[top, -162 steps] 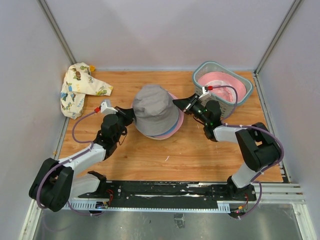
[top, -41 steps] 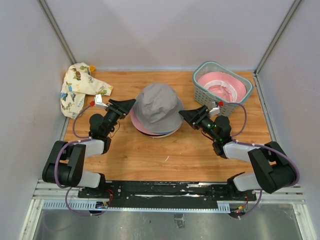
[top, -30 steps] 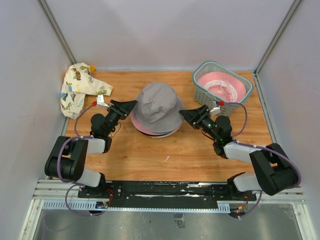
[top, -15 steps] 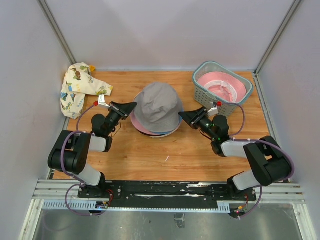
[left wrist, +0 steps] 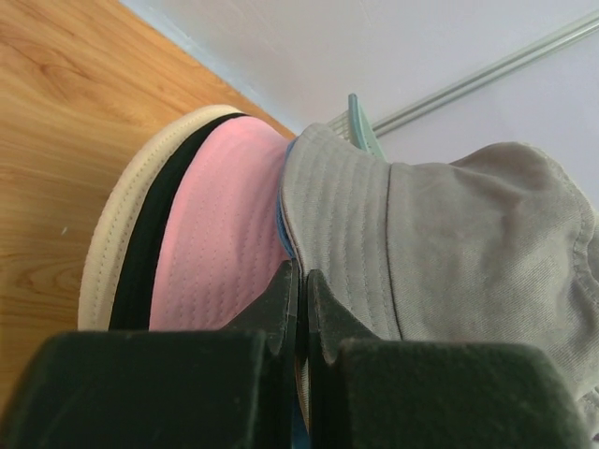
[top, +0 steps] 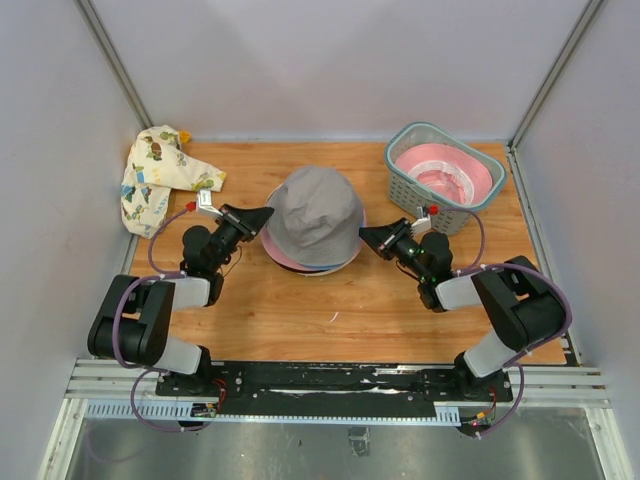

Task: Stack the hats
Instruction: Stack the hat on the hat.

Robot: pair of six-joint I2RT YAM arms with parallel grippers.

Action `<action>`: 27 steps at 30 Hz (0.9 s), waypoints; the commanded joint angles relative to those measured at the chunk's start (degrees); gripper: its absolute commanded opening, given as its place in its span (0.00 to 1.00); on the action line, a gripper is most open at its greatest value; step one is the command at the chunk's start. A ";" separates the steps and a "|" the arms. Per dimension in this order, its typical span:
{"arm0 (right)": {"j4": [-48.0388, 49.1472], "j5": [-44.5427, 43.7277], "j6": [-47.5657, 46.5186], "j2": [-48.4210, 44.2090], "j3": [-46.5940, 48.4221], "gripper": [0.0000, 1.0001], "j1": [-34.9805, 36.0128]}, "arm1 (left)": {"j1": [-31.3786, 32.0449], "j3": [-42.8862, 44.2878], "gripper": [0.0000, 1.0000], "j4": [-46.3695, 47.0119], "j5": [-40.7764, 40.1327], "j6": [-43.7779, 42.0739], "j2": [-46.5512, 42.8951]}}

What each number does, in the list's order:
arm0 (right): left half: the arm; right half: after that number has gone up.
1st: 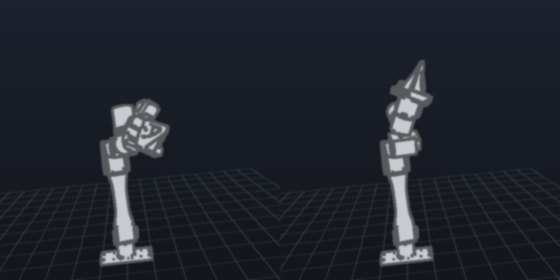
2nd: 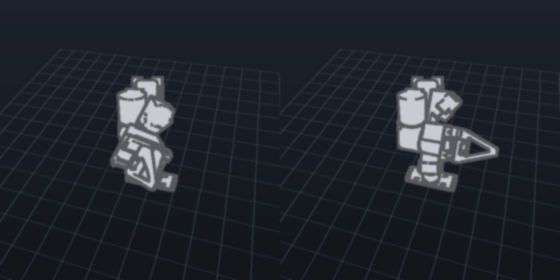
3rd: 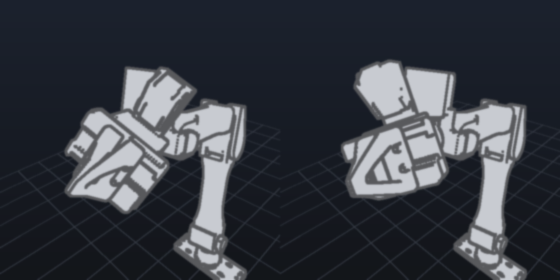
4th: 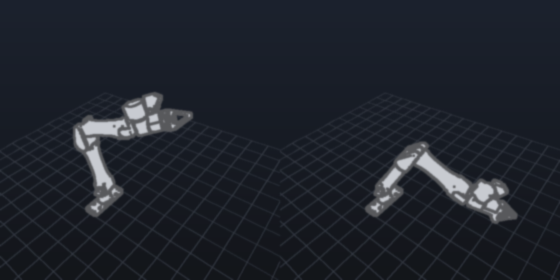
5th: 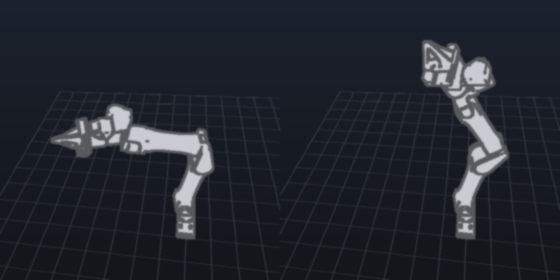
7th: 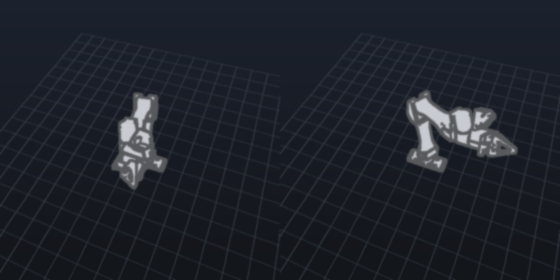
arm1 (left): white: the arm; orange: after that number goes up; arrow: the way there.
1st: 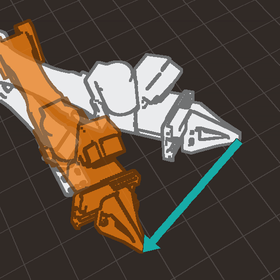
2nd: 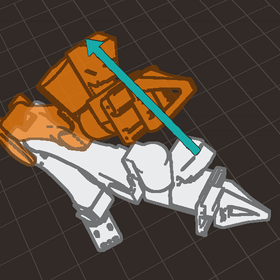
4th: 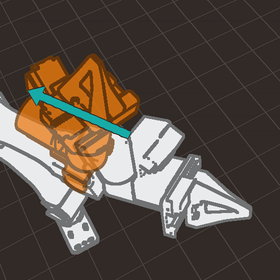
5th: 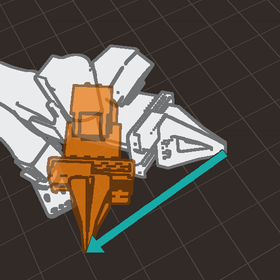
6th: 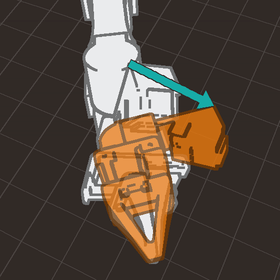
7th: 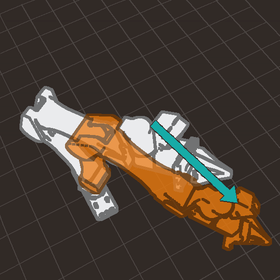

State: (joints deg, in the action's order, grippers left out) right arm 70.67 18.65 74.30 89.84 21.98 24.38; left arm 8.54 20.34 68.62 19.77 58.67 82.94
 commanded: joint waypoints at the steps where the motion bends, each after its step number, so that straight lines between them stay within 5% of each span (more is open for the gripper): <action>1: 4.78 0.81 0.49 2.74 0.08 0.01 1.11 | 0.34 -0.69 0.01 -9.93 -2.32 -6.17 -1.52; 7: 3.30 0.06 -1.42 2.40 -0.69 0.01 1.02 | 0.69 -1.53 0.01 -13.53 -3.58 -8.18 -2.37; 12: -3.16 -2.10 -4.39 -3.54 -3.02 0.32 -0.19 | 0.76 -1.44 0.01 -14.64 -3.26 -8.89 -3.33; 16: -11.70 -4.57 -8.05 -11.99 -3.77 0.46 -0.82 | 1.03 -1.71 0.00 -15.95 -3.25 -9.43 -4.36; 22: -25.86 -8.46 -11.99 -24.95 -2.65 0.54 -0.83 | 1.45 -3.11 0.00 -16.49 -3.79 -9.58 -6.47; 27: -27.65 -7.60 -11.38 -27.11 -1.54 0.55 -0.83 | 2.28 -3.20 0.00 -16.91 -3.99 -9.79 -7.16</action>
State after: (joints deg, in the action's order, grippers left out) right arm 47.57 12.12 64.38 63.55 19.03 24.32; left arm 10.00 18.83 56.88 16.21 51.44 76.14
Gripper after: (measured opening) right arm 0.543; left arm 0.033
